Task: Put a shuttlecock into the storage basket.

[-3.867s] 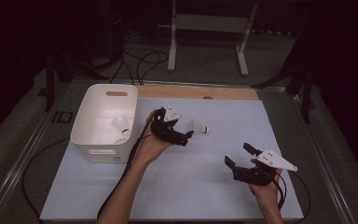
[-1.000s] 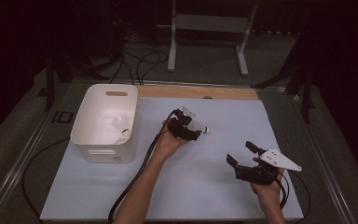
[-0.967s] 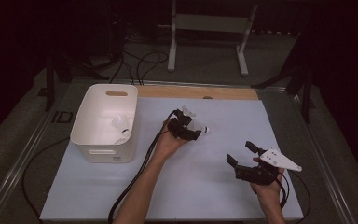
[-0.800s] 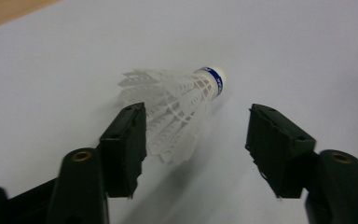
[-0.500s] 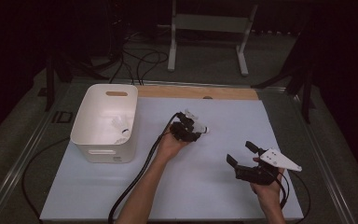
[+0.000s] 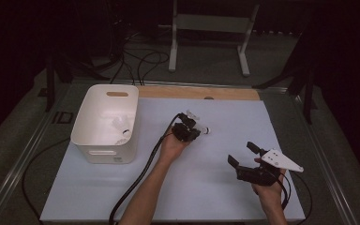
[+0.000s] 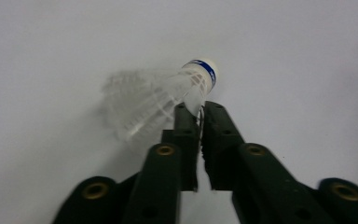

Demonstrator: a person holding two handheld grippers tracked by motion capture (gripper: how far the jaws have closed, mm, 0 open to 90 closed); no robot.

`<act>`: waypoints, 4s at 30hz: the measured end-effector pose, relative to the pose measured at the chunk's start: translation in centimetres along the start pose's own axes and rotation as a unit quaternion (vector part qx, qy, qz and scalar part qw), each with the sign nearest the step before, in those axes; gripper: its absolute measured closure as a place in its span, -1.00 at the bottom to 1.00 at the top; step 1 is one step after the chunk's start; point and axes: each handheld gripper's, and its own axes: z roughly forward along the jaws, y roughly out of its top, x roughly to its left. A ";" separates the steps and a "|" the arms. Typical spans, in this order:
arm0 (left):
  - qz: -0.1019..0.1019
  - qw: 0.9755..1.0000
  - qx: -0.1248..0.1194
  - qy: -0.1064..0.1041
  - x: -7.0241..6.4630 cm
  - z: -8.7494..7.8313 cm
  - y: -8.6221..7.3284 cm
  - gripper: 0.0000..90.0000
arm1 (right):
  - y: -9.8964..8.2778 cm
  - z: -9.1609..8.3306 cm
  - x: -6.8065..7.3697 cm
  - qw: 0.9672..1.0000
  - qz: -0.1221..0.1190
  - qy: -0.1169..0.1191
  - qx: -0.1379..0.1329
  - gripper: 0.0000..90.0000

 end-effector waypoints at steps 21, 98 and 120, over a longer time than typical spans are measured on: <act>0.012 1.000 -0.021 0.015 0.0 -2.0 0.6 1.00 | 0.0 0.0 0.1 1.000 0.000 0.000 0.000 -0.79; 0.044 0.996 -0.084 0.001 -0.2 -9.4 1.9 1.00 | -0.1 0.1 0.1 1.000 -0.001 0.000 0.003 -0.79; 0.058 0.994 -0.093 -0.011 -0.4 -10.8 2.0 1.00 | -0.1 0.1 0.1 1.000 -0.002 0.000 0.002 -0.79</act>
